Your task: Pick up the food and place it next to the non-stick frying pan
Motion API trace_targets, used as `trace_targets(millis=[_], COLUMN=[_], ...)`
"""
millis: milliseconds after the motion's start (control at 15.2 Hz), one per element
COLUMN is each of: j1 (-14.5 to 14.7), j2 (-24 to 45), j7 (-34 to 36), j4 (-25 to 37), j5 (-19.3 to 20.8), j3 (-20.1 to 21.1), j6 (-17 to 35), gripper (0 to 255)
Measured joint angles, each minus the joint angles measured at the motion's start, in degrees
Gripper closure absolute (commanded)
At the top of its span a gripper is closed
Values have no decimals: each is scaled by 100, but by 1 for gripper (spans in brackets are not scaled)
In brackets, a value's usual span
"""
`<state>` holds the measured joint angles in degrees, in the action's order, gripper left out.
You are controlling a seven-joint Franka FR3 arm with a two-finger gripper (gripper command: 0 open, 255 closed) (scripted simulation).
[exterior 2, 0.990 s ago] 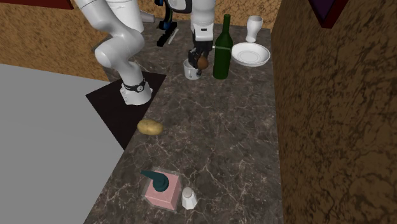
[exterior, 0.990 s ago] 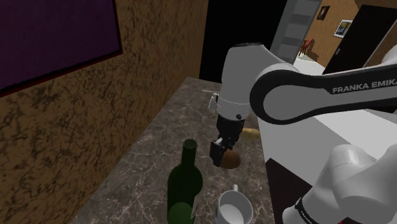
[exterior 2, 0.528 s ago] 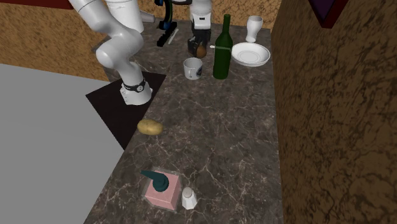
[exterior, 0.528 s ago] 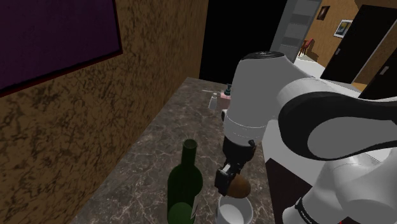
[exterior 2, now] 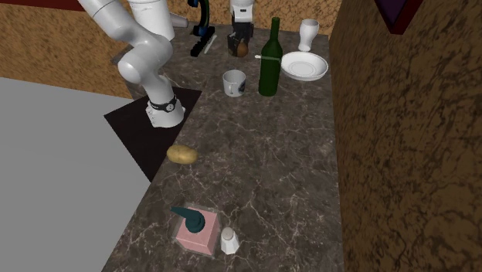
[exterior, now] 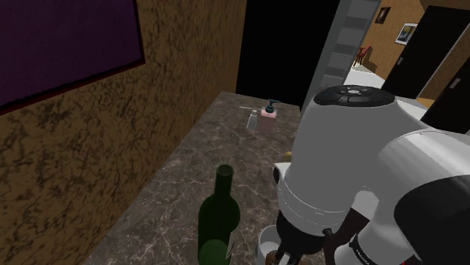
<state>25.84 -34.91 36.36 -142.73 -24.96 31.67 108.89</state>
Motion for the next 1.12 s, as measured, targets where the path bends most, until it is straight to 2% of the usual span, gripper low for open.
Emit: trace_targets(millis=[396,660,1122], j1=[254,314,302], j2=[219,477,686], j7=[895,1522,1669], j4=[371,760,577], j5=[-306,-394,-474], j3=[768,1318,1653], j6=[115,186,635], gripper=[255,255,255])
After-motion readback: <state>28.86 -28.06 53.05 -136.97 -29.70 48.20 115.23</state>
